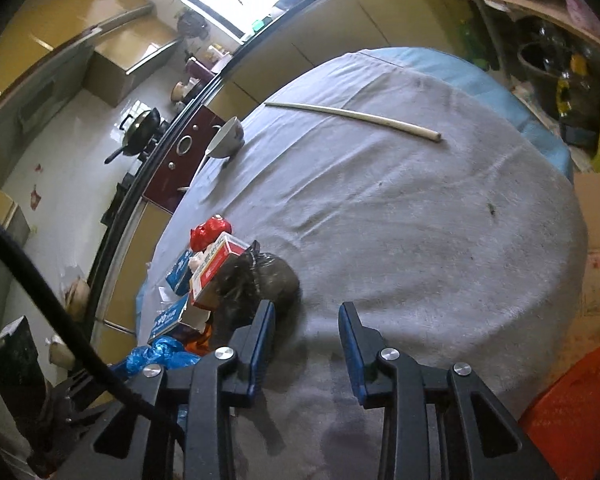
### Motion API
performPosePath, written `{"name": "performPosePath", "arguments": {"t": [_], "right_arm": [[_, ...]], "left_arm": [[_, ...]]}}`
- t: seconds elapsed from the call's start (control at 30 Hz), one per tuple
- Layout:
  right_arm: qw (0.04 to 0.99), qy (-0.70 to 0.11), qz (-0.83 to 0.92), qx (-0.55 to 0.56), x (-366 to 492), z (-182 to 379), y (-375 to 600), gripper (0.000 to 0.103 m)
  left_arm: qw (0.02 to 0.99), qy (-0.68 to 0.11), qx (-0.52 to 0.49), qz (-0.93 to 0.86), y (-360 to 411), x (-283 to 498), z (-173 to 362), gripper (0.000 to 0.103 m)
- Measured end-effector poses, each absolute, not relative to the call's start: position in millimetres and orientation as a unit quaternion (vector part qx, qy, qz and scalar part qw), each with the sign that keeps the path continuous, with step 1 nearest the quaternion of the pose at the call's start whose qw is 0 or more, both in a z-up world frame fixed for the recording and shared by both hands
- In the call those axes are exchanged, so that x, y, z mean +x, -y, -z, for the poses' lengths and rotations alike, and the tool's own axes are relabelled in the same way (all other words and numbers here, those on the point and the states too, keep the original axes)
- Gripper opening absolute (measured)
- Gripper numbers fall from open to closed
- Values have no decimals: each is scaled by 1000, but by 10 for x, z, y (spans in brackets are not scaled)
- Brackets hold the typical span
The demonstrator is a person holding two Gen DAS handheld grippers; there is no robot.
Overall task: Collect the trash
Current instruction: 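Carry the blue and black bags in both tools over the red basket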
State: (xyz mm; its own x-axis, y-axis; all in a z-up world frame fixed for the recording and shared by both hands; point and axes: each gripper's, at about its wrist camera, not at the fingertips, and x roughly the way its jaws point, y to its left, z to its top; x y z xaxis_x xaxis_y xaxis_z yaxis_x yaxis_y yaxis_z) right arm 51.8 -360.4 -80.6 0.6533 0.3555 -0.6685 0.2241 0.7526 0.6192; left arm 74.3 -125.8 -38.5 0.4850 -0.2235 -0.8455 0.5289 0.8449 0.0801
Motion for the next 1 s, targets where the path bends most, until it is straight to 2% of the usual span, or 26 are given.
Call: {"name": "performPosePath", "arguments": {"t": [0.1,0.13,0.17,0.23,0.5,0.53,0.57,0.77,1.0], "right_arm": [[827,-433,-59,355,618,817,3544,39],[825,-436,-64,355,653,817,3513,50],[825,-435,-70,355,705,807,3462,67],[828,-435,-78,346,801,794,3348,76],[821,-500,-53,270,1335,1049,2715,74],[822,-505,-44,262,1371,1103,2657,64],[821,-509,-38,255,1393,1151,2626,45],[848,-478,-29,228,1239,1070,2576,41],[874,-416,-14,252,638,664,3080,41]], "left_arm": [[847,-454,173,216,1248,726,390,40],[848,-453,173,213,1240,711,387,40],[849,-453,171,210,1215,702,383,40],[853,-453,158,204,1094,673,347,40],[875,-446,101,155,411,677,147,40],[879,-443,99,145,341,690,125,40],[881,-441,98,137,294,702,114,40],[884,-441,98,122,209,754,117,40],[882,-429,123,152,561,635,41,40]]}}
